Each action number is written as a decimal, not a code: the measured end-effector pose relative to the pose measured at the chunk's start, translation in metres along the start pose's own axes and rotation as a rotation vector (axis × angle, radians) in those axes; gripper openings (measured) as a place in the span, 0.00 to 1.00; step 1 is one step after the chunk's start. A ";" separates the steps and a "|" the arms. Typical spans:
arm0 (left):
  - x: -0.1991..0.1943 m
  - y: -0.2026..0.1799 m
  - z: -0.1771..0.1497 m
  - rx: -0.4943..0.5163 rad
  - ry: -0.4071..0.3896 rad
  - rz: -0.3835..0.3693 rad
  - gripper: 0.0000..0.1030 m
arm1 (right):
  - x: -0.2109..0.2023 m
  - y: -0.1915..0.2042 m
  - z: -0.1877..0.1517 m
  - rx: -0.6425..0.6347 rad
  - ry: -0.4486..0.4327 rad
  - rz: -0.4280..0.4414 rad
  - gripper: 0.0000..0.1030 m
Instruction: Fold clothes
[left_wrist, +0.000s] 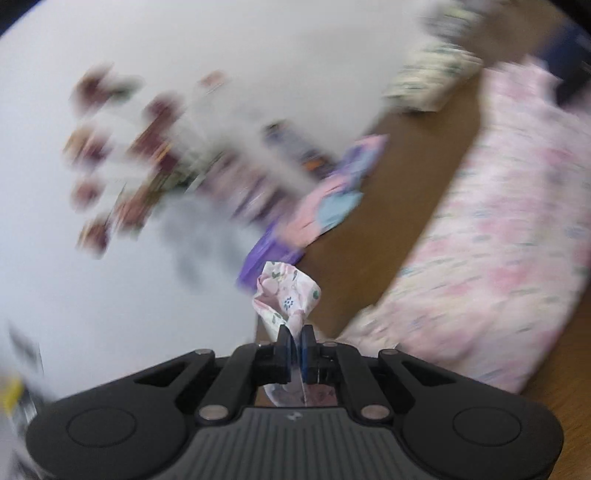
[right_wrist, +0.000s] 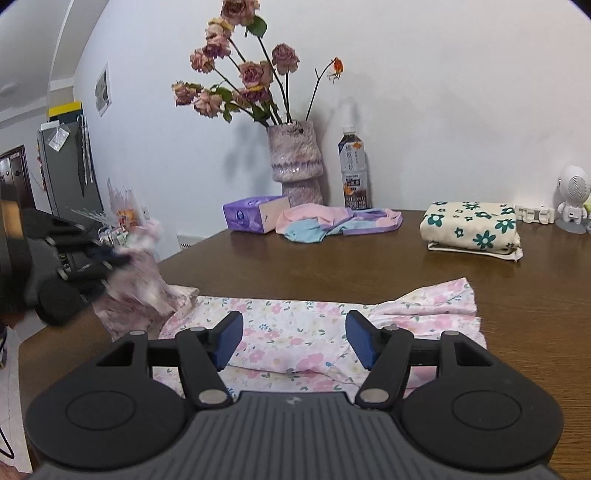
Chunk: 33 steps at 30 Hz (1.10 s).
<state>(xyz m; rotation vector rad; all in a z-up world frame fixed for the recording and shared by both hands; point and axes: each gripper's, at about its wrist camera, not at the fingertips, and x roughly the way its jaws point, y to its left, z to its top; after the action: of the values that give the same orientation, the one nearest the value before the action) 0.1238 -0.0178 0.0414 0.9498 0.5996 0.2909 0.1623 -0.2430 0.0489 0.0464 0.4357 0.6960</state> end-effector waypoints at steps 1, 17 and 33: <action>0.000 -0.014 0.007 0.045 -0.009 -0.019 0.04 | -0.002 -0.001 0.000 0.002 -0.006 0.001 0.61; 0.001 -0.053 0.027 -0.180 -0.008 -0.238 0.35 | -0.008 -0.025 -0.008 0.063 -0.008 -0.038 0.61; -0.040 0.028 -0.065 -0.853 -0.135 -0.397 0.68 | 0.004 0.001 -0.017 -0.003 0.042 -0.053 0.65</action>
<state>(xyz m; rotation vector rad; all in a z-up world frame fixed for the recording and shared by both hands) 0.0539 0.0219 0.0501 0.0213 0.4582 0.0999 0.1580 -0.2413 0.0321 0.0175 0.4748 0.6460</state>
